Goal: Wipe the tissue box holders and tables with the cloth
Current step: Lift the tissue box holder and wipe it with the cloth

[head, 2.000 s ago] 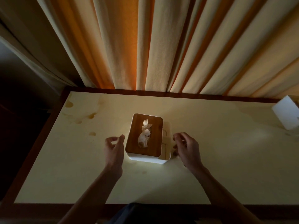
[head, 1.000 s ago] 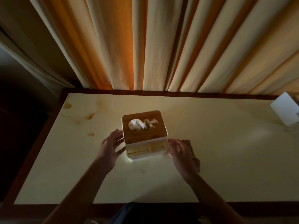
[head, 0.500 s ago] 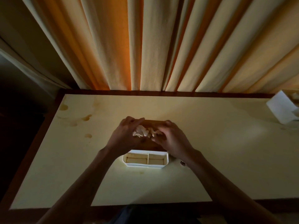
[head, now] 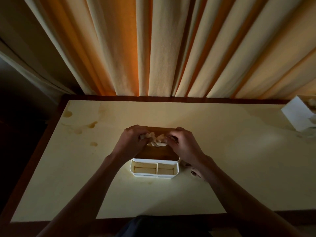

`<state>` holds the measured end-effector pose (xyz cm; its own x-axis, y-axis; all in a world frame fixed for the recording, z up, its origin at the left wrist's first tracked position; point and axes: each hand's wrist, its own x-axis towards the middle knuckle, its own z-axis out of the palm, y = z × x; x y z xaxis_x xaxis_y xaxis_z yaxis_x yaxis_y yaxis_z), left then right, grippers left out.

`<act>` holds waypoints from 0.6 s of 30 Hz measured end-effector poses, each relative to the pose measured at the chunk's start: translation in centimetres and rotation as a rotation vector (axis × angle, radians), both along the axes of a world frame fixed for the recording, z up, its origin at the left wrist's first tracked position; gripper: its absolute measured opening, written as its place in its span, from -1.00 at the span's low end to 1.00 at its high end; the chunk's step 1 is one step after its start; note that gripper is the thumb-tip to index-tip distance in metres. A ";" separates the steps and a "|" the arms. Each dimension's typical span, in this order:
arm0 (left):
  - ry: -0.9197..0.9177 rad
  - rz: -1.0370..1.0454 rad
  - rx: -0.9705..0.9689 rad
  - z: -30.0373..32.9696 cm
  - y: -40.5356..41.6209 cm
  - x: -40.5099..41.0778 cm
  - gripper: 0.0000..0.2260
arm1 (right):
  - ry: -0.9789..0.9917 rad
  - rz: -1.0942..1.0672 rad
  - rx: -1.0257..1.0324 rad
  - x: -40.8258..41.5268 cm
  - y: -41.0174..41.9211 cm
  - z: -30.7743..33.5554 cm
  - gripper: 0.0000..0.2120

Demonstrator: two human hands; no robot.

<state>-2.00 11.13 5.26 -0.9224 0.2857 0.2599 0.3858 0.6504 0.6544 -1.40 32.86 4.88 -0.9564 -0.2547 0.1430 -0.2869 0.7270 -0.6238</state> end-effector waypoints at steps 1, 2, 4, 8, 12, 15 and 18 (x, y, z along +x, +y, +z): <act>0.008 0.004 -0.020 -0.1 -0.1 0.0 -0.85 | 0.000 -0.010 -0.007 0.1 0.1 -0.1 -0.86; 0.008 0.005 -0.039 -0.2 -0.2 0.0 -0.83 | -0.001 -0.013 -0.013 0.1 0.1 -0.2 -0.86; 0.012 -0.013 -0.068 -0.5 -0.5 0.0 -0.80 | 0.002 -0.009 -0.010 0.2 0.0 -0.3 -0.85; 0.025 -0.013 -0.076 -0.6 -0.6 0.3 -0.74 | 0.005 -0.014 0.009 0.1 0.0 -0.6 -0.74; -0.041 0.057 -0.051 -0.6 -1.1 1.0 -0.53 | 0.060 -0.058 -0.061 0.7 0.8 -0.5 -0.58; -0.016 0.188 -0.023 -0.2 -1.3 1.6 -0.53 | 0.116 -0.206 -0.172 1.6 2.4 -0.8 -0.69; 0.100 0.304 -0.017 0.7 -0.1 1.9 -0.69 | 0.060 -0.323 -0.148 2.7 4.7 -1.9 -0.77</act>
